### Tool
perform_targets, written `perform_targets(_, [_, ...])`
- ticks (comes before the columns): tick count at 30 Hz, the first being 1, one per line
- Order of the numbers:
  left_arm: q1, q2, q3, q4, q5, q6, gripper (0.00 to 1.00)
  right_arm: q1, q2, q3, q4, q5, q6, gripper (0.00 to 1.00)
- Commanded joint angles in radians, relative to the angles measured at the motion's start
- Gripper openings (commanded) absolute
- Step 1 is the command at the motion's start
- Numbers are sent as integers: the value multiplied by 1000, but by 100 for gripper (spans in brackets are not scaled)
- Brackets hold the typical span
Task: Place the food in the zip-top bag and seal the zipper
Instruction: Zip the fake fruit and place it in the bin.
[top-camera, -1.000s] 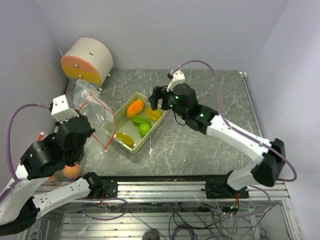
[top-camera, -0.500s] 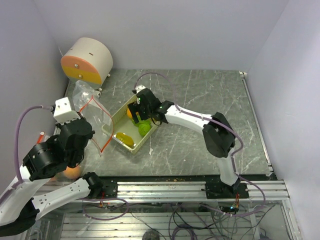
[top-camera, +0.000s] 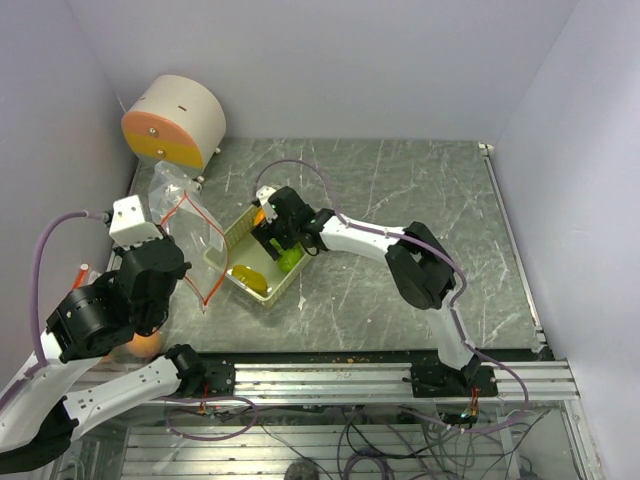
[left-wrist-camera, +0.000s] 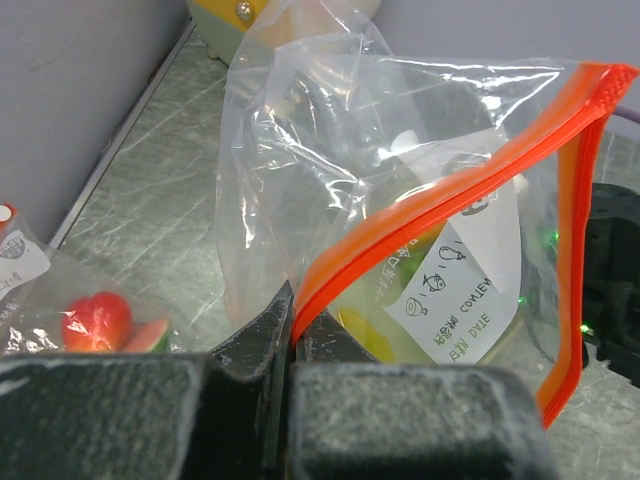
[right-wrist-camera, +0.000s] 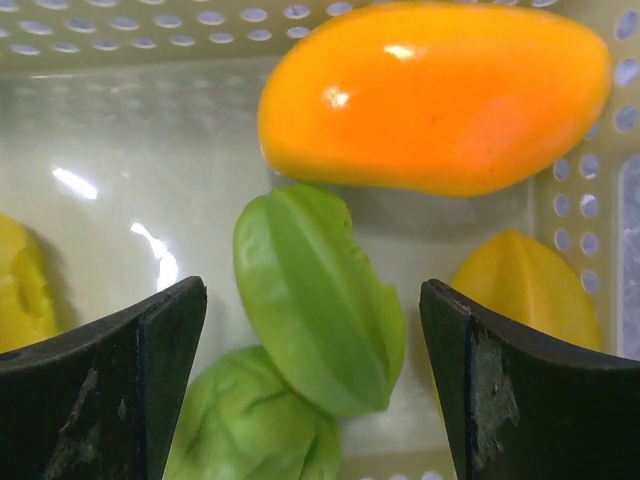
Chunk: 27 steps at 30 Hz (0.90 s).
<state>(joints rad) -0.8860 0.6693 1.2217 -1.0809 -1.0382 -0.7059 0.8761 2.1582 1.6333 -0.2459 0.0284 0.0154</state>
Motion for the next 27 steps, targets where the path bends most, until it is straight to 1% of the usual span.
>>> perform_targets(1, [6,-2,9,17,23,13,7,-11,86,47,30,-9,-65,88])
perform_targets(4, [6,-11,14,8,28,6,7,-15,111,51,59,5,-71,86])
perform_targets(5, [6,-14,12,7,29,5,7,-17,113,49,67,-1,-70,83])
perform_targets(6, [6,-19,11,5,28,2,7,-16,113,45,74,-5,-67,76])
perform_targets(8, [6,-25,6,3,25,-2,7,-17,105,41,75,-15,-52,54])
perform_targets(9, [6,-27,6,1,24,-3,7,-16,94,36,74,-19,-43,47])
perform_targets(12, [7,-23,5,-2,24,-6,7,-17,30,7,88,-27,-16,30])
perform_targets(13, [7,-21,4,-2,24,-6,7,-17,-4,-6,99,-30,-7,28])
perform_targets(17, [7,-9,-4,9,30,-7,7,-18,-163,-76,153,-90,47,23])
perform_targets(23, [6,7,-31,80,70,2,7,-22,-447,-231,287,-231,125,22])
perform_targets(27, [7,43,-51,137,115,7,7,-24,-609,-336,372,-388,160,22])
